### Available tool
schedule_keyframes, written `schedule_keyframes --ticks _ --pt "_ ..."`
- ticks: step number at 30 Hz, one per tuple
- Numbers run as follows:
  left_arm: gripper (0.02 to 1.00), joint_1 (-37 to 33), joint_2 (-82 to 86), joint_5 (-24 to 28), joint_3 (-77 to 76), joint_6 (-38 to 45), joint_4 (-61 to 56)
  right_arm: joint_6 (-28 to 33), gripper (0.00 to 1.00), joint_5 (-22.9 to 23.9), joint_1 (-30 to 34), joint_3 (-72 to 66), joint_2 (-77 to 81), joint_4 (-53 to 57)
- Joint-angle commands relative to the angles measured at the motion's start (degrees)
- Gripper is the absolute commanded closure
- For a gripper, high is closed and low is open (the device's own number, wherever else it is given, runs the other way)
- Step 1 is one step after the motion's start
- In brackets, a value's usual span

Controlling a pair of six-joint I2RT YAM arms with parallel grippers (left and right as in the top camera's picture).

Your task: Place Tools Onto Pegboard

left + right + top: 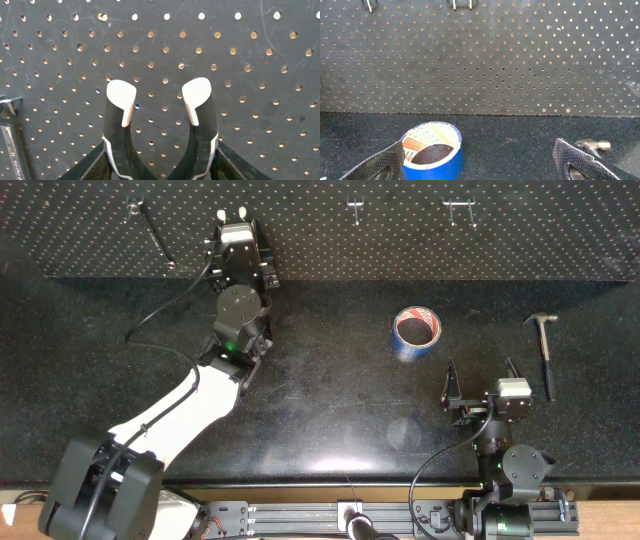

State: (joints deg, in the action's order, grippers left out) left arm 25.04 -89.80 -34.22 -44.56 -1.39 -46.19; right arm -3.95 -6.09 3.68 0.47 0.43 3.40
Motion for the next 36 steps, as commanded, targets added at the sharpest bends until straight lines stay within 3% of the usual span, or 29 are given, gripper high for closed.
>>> schedule_keyframes --ticks 1,7,8,9,11,12,15,16,18,19,20,22,24,27,29,36 --pt "0.989 -1.66 -0.22 0.02 2.25 -0.33 -1.40 0.17 0.025 -0.35 -0.09 -0.24 -0.37 0.11" --pt "0.991 -1.88 -2.62 2.69 2.56 -4.39 -1.42 0.17 0.027 -0.35 -0.09 -0.24 -0.37 0.11" --pt "0.737 -1.88 -2.62 3.28 2.56 -4.42 -1.44 0.17 0.025 -0.35 -0.09 -0.24 -0.37 0.11" --pt "0.301 -1.88 -2.62 3.28 2.56 -4.42 -1.44 0.17 0.025 -0.35 -0.09 -0.24 -0.37 0.11" --pt "0.086 -1.77 -1.03 3.48 2.56 -4.39 -0.66 0.17 0.025 -0.33 -0.09 -0.24 -0.37 0.11" --pt "0.025 -1.77 1.11 3.45 2.56 -4.39 1.18 0.17 0.025 -0.35 -0.09 -0.24 -0.37 0.11" --pt "0.025 -1.77 15.50 8.17 2.56 -4.39 20.02 0.17 0.025 -0.35 -0.09 -0.24 -0.37 0.11" --pt "0.025 -1.79 26.23 12.72 2.56 -4.39 32.57 0.17 0.025 -0.35 -0.09 -0.24 -0.37 0.11" --pt "0.025 -2.19 43.08 15.02 3.78 -4.39 49.51 0.17 0.025 -0.35 -0.09 -0.24 -0.37 0.11" --pt "0.025 -7.54 59.25 24.24 8.90 -4.35 58.62 0.17 0.025 -0.35 -0.09 -0.24 -0.37 0.11" --pt "0.025 -14.58 67.21 32.85 14.58 -4.15 59.95 0.17 0.025 -0.35 -0.09 -0.24 -0.37 0.11" --pt "0.025 -26.21 78.75 43.98 25.86 -1.46 60.13 0.17 0.025 -0.35 -0.09 -0.24 -0.37 0.11" --pt "0.025 -31.50 84.85 43.08 33.46 -1.16 54.69 0.17 0.025 -0.35 -0.09 -0.24 -0.37 0.11" --pt "0.025 -32.15 89.66 43.89 44.24 -1.68 47.52 0.17 0.025 -0.35 -0.09 -0.24 -0.37 0.11" --pt "0.025 -32.02 89.66 42.18 44.24 -1.14 50.07 0.17 0.025 -0.35 -0.09 -0.24 -0.37 0.11" --pt "0.025 -23.17 89.66 42.38 44.24 -3.30 50.03 0.17 0.025 -0.35 -0.09 -0.24 -0.37 0.11"
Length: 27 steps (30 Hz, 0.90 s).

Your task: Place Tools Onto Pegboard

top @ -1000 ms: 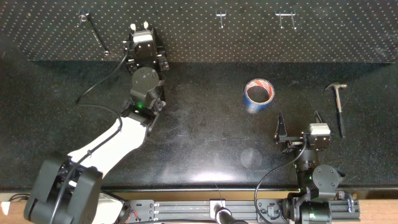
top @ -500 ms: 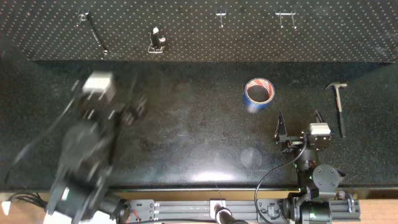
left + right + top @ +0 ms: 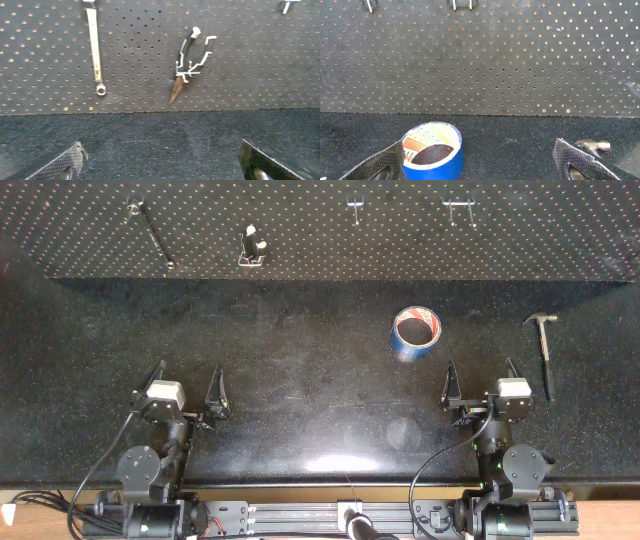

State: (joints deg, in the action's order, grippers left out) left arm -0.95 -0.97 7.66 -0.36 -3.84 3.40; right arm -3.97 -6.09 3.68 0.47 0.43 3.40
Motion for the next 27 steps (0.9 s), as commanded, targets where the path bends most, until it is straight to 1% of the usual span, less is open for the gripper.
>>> schedule_keyframes --ticks 1,11,12,13,14,15,16,17,18,20,21,22,23,25,26,27 --pt "0.025 2.82 0.83 0.50 0.04 -0.85 0.44 0.20 0.025 -0.35 -0.09 -0.24 -0.37 0.11" --pt "0.025 2.86 0.76 0.52 0.04 -0.85 0.46 0.20 0.025 -0.33 -0.07 -0.24 -0.13 0.20" --pt "0.025 2.86 0.76 0.50 0.04 -0.85 0.46 0.17 0.025 -0.55 -0.07 1.38 1.07 1.42" --pt "0.023 2.86 0.76 0.50 0.04 -0.85 0.46 0.11 0.025 -0.57 -0.09 5.99 3.48 6.23" --pt "0.025 2.86 0.76 0.52 0.04 -0.85 0.46 -4.09 0.025 -2.16 -0.09 15.04 8.81 16.13" --pt "0.025 2.86 0.76 0.50 0.04 -0.85 0.46 -9.44 0.025 -8.74 -0.15 23.54 16.85 25.31" --pt "0.025 2.86 0.76 0.52 0.04 -0.85 0.46 -10.60 0.025 -14.29 -0.15 32.87 29.03 29.62" --pt "0.025 2.86 0.76 0.50 0.04 -0.85 0.46 -10.60 0.025 -17.79 -0.15 36.74 36.15 30.23" --pt "0.025 2.86 0.76 0.50 0.04 -0.85 0.46 -10.58 0.025 -22.80 -0.81 41.24 47.04 30.23" --pt "0.023 2.86 0.76 0.50 0.04 -0.85 0.46 -10.58 0.025 -31.61 -4.15 47.04 62.47 30.62" --pt "0.025 2.86 0.76 0.50 0.04 -0.85 0.46 -10.60 0.025 -31.67 -6.05 49.22 68.30 30.73" --pt "0.025 2.86 0.76 0.50 0.04 -0.85 0.46 -11.15 0.025 -28.68 -7.32 50.90 72.15 31.76" --pt "0.025 2.86 0.76 0.50 0.04 -0.85 0.46 -11.85 0.025 -18.67 -8.55 54.82 76.94 37.68" --pt "0.025 2.86 0.76 0.50 0.04 -0.85 0.46 -11.17 0.025 -11.76 -11.10 62.73 83.43 44.24" --pt "0.025 2.86 0.76 0.50 0.04 -0.85 0.46 -10.78 0.025 -8.35 -12.52 66.31 87.52 45.24" --pt "0.025 2.86 0.76 0.52 0.04 -0.85 0.46 -10.75 0.025 -7.15 -13.18 67.63 89.20 45.88"
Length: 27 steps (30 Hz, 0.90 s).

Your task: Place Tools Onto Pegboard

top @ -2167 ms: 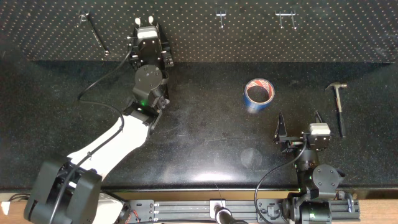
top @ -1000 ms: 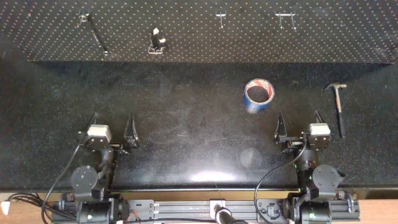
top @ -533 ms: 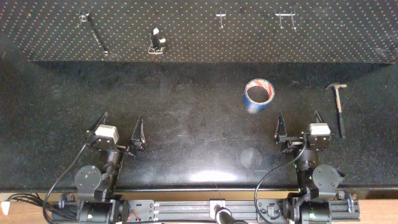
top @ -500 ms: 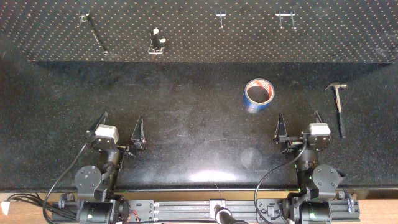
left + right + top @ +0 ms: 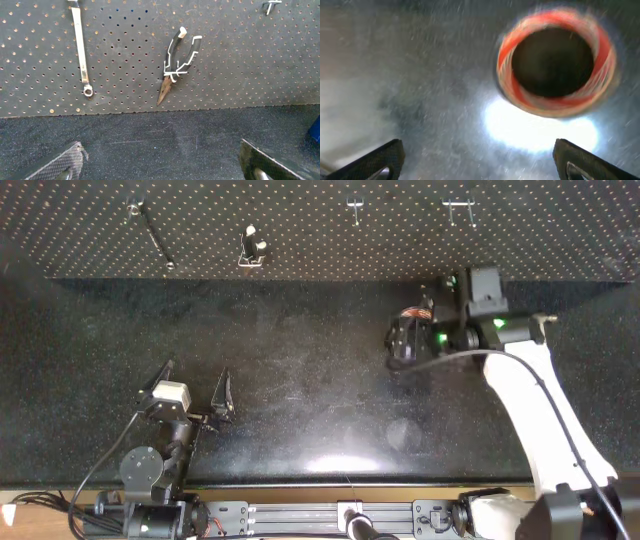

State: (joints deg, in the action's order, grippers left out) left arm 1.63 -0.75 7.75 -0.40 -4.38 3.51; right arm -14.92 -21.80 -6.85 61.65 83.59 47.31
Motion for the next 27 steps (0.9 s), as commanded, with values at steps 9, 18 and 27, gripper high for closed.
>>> schedule_keyframes --ticks 9,18,27 --pt "0.025 0.28 0.55 0.42 0.09 -0.31 0.35 -1.14 0.025 10.25 -7.58 -6.58 3.76 -19.10" --pt "0.025 0.28 0.55 0.42 0.09 -0.31 0.35 0.26 0.025 10.25 -7.61 -6.58 10.10 -20.31" --pt "0.025 0.28 0.55 0.42 0.09 -0.31 0.35 1.20 0.503 10.25 -8.35 -6.45 13.94 -21.24"
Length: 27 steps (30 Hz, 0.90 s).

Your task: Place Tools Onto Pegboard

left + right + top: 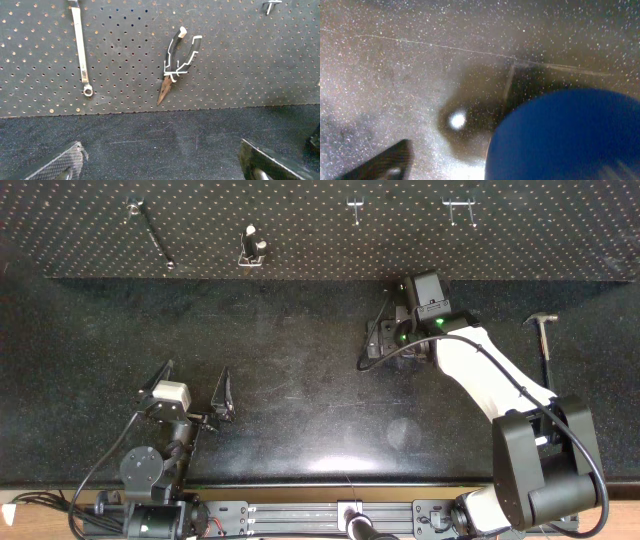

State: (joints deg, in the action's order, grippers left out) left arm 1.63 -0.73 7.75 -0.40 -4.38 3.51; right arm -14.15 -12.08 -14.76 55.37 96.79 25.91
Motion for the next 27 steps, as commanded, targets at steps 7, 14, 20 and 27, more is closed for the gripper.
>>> schedule_keyframes --ticks 7,14,20,27 --pt "0.025 0.28 0.52 0.44 0.09 -0.31 0.35 -0.87 0.925 0.57 -0.44 -0.17 0.07 0.15" --pt "0.025 0.28 0.52 0.44 0.09 -0.31 0.35 -11.80 0.925 6.19 -2.60 -22.60 -28.39 -27.17" --pt "0.025 0.28 0.52 0.44 0.09 -0.31 0.35 -14.19 0.928 15.34 -18.60 -17.51 -42.36 -25.55" --pt "0.025 0.28 0.52 0.42 0.09 -0.31 0.35 -17.14 0.925 17.68 -20.57 8.76 -16.20 -31.36"
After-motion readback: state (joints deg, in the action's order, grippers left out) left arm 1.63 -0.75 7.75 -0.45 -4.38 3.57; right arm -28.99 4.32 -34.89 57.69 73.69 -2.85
